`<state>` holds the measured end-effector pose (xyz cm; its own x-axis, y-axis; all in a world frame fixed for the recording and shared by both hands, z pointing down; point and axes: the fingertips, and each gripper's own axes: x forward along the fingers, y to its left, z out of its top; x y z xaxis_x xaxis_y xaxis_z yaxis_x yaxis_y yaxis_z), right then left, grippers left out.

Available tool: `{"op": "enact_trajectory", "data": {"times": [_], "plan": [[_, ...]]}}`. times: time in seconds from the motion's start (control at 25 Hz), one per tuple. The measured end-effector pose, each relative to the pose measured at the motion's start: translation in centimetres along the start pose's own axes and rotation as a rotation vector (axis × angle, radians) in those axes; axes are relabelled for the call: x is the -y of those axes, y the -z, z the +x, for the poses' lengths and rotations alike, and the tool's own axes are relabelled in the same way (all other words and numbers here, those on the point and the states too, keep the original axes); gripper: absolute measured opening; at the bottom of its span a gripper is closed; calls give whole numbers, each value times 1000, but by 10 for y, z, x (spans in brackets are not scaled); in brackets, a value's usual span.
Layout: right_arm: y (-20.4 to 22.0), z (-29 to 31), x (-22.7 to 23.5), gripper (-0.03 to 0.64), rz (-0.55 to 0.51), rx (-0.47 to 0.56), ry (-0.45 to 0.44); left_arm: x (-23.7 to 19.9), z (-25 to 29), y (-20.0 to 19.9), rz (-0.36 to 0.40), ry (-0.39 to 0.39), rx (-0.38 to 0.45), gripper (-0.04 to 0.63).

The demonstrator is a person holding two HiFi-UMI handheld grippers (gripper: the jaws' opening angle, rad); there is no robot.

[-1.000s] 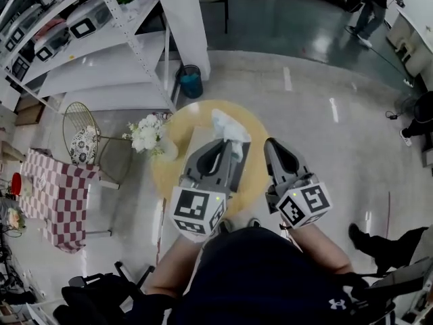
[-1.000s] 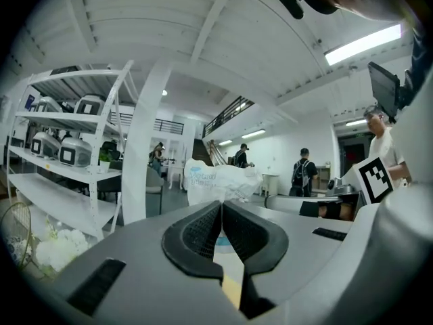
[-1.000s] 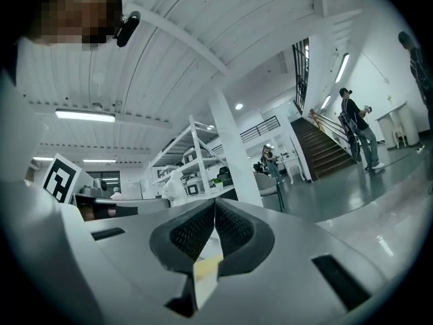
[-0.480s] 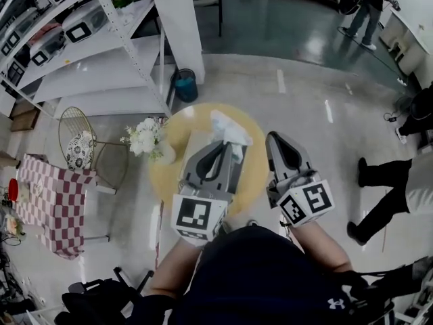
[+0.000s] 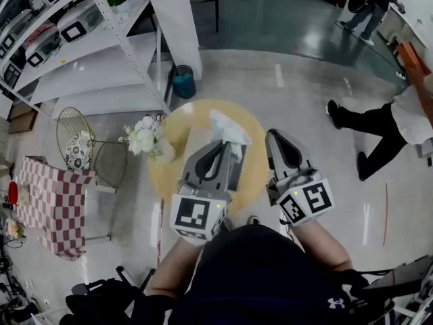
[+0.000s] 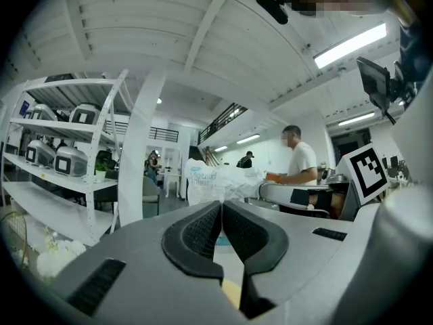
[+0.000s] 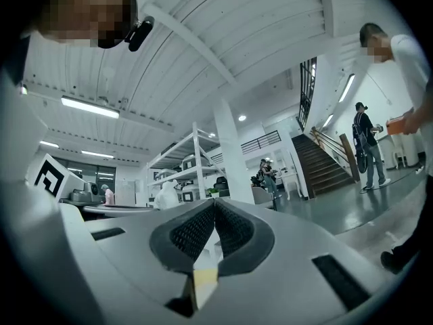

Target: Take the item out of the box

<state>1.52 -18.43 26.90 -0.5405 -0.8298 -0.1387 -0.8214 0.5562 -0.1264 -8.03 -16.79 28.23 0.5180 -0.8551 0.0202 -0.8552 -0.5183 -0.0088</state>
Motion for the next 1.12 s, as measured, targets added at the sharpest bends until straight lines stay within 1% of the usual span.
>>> {"op": "enact_trajectory", "data": {"times": [0.28, 0.68, 0.88, 1.12], "plan": [[5, 1, -2, 12, -2, -7, 0, -2, 2, 9, -12, 11, -22, 23], [8, 4, -3, 12, 15, -17, 3, -6, 2, 8, -5, 18, -16, 23], [10, 0, -1, 12, 20, -19, 4, -1, 2, 15, -6, 24, -31, 23], [8, 0, -2, 12, 15, -27, 0, -1, 1, 11, -12, 21, -34, 23]]}}
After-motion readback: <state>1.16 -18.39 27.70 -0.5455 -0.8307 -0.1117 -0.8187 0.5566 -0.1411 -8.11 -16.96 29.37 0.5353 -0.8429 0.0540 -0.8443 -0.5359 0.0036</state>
